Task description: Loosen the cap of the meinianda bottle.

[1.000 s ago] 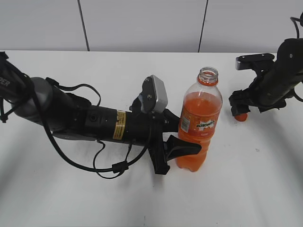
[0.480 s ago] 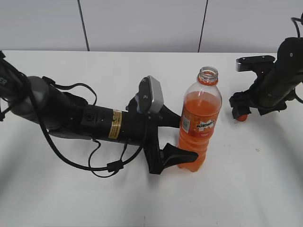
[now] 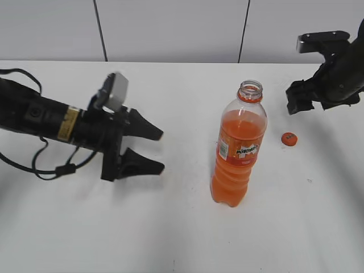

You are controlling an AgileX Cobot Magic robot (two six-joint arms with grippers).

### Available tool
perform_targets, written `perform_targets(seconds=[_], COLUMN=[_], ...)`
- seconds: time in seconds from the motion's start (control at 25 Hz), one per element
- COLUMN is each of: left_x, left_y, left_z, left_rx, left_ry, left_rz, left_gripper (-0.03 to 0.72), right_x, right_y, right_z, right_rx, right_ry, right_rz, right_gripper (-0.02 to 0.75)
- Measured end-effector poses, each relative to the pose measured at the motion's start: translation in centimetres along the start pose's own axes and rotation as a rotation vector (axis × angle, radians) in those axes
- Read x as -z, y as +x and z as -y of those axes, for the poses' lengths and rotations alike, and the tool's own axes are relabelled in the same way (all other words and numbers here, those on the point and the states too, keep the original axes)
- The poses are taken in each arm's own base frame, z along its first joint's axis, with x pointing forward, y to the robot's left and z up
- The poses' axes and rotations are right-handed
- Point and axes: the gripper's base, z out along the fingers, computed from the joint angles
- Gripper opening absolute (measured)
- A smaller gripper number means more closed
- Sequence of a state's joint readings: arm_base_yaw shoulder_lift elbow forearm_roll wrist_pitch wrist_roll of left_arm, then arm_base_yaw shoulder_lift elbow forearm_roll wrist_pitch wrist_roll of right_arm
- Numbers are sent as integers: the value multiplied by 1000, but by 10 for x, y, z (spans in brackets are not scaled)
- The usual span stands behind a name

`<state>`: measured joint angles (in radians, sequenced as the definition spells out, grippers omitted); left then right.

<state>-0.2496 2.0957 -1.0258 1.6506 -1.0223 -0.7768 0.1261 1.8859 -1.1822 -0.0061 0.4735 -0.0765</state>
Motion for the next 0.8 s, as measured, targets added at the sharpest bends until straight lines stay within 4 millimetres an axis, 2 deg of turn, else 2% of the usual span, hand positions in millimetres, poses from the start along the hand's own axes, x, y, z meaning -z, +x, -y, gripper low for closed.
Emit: perform_targets(seconds=[0.12,0.2,0.28,0.4,0.44,0.56,0.64,0.68,0.8], left_x=[36,59,81,126,142,181,200,205,213], left_y=[-4,-16,-31,-53,-60,-63,-63,-62,-74], left_z=[-16,-31,-49,-78,-84,-91,-87,-83,-71], left_rx=[13,8,36,198,251,413,507,598,805], left_ry=[-119,-270,-507,-969,-1089,-1392,-1472,-1454,-1252], left_rz=[30,28,-2,-96,-122,-318,-511,-588,-706], left_gripper=[566,540,510,478,475,468,467,467,467], right_x=[17,30,42,62,67,88,101,106,120], right_y=[-9,-20,-34,-57,-62,-73,-74,-73,-70], right_z=[4,9,14,25,30,44,49,51,47], right_rx=[87,177,261,269,243,124,35,-7,-53], right_ry=[49,103,169,268,300,368,375,356,249], right_rz=[80,148,199,260,260,220,148,97,-25], right_gripper=[594,594,594,593,593,592,592,592,592])
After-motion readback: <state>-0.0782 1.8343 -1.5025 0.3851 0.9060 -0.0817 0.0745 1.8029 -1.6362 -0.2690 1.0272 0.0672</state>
